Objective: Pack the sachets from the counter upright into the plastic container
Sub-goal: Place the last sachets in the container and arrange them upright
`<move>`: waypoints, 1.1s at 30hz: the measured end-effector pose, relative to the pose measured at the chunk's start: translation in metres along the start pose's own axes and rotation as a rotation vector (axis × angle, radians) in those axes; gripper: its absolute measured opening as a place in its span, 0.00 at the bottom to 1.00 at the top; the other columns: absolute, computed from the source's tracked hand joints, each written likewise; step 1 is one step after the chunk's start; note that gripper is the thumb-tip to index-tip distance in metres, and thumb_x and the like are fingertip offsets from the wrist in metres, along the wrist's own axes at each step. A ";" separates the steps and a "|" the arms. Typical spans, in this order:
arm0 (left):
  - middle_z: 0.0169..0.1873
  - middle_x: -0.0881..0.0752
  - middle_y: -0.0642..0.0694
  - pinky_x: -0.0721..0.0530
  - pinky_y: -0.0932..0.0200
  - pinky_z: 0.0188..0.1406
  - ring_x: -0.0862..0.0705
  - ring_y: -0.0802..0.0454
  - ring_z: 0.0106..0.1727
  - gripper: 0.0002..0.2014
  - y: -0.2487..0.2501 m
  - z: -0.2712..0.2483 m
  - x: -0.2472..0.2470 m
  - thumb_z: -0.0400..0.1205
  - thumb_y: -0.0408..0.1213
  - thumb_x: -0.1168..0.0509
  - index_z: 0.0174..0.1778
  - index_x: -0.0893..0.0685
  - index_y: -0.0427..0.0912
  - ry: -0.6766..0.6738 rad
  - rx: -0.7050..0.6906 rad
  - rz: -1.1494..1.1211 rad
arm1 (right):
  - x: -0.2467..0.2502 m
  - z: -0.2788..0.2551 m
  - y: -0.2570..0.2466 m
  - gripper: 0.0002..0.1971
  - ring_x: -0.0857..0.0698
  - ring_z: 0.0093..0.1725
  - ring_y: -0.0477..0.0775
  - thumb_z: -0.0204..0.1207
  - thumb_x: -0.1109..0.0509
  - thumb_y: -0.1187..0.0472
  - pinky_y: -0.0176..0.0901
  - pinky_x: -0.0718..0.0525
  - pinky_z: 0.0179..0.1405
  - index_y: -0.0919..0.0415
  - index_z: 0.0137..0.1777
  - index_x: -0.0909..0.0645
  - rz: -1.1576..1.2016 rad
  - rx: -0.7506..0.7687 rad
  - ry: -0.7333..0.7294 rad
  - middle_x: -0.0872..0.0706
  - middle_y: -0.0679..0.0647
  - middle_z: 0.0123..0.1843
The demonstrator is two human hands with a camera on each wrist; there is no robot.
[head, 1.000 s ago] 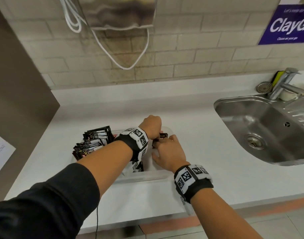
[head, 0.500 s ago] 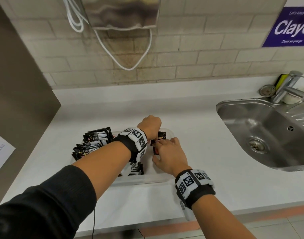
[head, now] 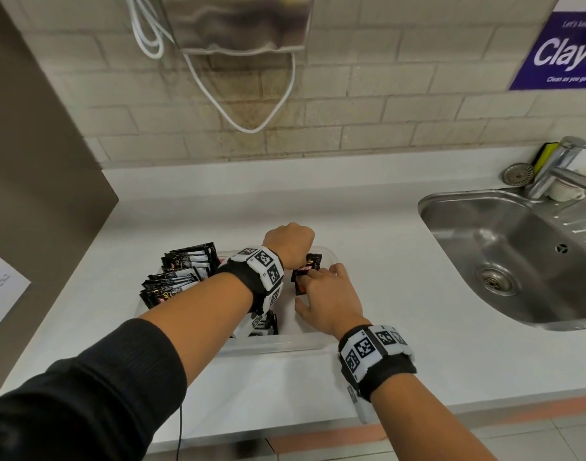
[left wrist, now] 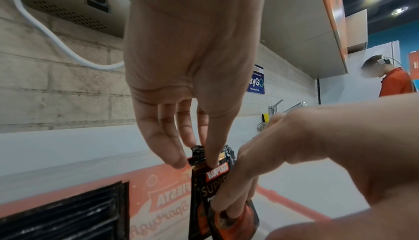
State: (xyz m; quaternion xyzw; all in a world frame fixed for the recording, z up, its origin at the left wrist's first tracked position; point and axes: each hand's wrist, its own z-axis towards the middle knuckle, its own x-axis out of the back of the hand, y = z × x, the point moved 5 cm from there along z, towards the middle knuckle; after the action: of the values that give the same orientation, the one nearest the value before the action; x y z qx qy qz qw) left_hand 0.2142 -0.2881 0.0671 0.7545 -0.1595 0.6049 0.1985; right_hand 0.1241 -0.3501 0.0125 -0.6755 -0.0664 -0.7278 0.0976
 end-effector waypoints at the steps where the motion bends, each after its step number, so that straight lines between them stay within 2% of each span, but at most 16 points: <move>1: 0.53 0.16 0.43 0.15 0.48 0.49 0.15 0.43 0.51 0.08 -0.001 0.000 0.000 0.79 0.29 0.30 0.52 0.17 0.42 0.001 0.003 -0.008 | 0.000 0.000 0.000 0.17 0.18 0.57 0.56 0.81 0.39 0.47 0.51 0.39 0.65 0.55 0.61 0.17 0.003 -0.002 0.001 0.13 0.52 0.58; 5: 0.51 0.16 0.45 0.20 0.51 0.43 0.16 0.43 0.50 0.07 -0.002 0.001 0.001 0.79 0.32 0.30 0.49 0.20 0.46 0.018 -0.003 -0.022 | 0.001 0.001 0.000 0.17 0.19 0.58 0.56 0.82 0.40 0.47 0.51 0.40 0.66 0.56 0.60 0.17 -0.025 0.004 -0.017 0.13 0.52 0.58; 8: 0.51 0.16 0.46 0.23 0.52 0.41 0.17 0.44 0.49 0.06 -0.004 0.002 0.003 0.79 0.33 0.30 0.47 0.19 0.48 0.029 -0.003 -0.023 | -0.001 0.001 -0.002 0.16 0.18 0.56 0.56 0.81 0.39 0.46 0.51 0.39 0.67 0.55 0.56 0.16 -0.087 0.023 -0.078 0.12 0.52 0.53; 12: 0.50 0.15 0.46 0.21 0.53 0.42 0.15 0.44 0.49 0.05 -0.005 0.001 0.004 0.80 0.32 0.32 0.43 0.17 0.48 0.039 -0.003 -0.035 | -0.002 0.002 -0.003 0.16 0.17 0.51 0.56 0.81 0.38 0.45 0.52 0.38 0.68 0.55 0.54 0.16 -0.163 0.034 -0.126 0.12 0.52 0.48; 18: 0.48 0.13 0.46 0.15 0.51 0.46 0.14 0.43 0.49 0.04 -0.007 0.000 0.005 0.81 0.33 0.32 0.43 0.14 0.47 0.062 0.006 -0.045 | -0.003 0.002 -0.002 0.16 0.17 0.54 0.56 0.80 0.39 0.46 0.52 0.39 0.69 0.54 0.58 0.17 -0.136 0.025 -0.104 0.11 0.52 0.54; 22: 0.43 0.15 0.48 0.18 0.53 0.43 0.13 0.44 0.48 0.04 -0.007 0.000 0.006 0.80 0.33 0.31 0.42 0.15 0.48 0.062 0.000 -0.053 | -0.001 0.002 -0.002 0.16 0.17 0.53 0.56 0.80 0.39 0.46 0.52 0.39 0.70 0.54 0.57 0.16 -0.120 0.021 -0.100 0.11 0.52 0.52; 25: 0.46 0.13 0.47 0.18 0.53 0.43 0.14 0.44 0.48 0.04 -0.005 -0.001 0.006 0.80 0.33 0.31 0.42 0.16 0.48 0.058 -0.001 -0.050 | -0.001 0.001 -0.002 0.16 0.17 0.53 0.56 0.80 0.39 0.45 0.52 0.40 0.69 0.53 0.56 0.16 -0.105 0.020 -0.085 0.11 0.51 0.50; 29: 0.48 0.13 0.47 0.15 0.51 0.46 0.14 0.44 0.49 0.04 0.000 -0.004 0.014 0.80 0.33 0.31 0.46 0.13 0.46 0.059 -0.010 -0.042 | -0.001 0.002 -0.002 0.15 0.17 0.49 0.55 0.80 0.40 0.46 0.52 0.39 0.66 0.53 0.51 0.15 -0.085 0.012 -0.063 0.11 0.51 0.46; 33: 0.44 0.15 0.52 0.23 0.57 0.36 0.16 0.49 0.45 0.03 0.002 -0.016 0.037 0.78 0.36 0.27 0.43 0.14 0.49 0.083 -0.016 -0.157 | 0.000 0.003 0.000 0.13 0.18 0.45 0.53 0.80 0.40 0.46 0.49 0.39 0.63 0.51 0.46 0.16 -0.006 0.001 -0.021 0.11 0.48 0.43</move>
State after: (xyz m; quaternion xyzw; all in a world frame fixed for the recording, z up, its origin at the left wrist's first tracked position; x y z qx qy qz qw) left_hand 0.2077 -0.2818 0.1065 0.7374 -0.0964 0.6169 0.2575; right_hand 0.1265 -0.3494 0.0123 -0.6830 -0.0697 -0.7208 0.0951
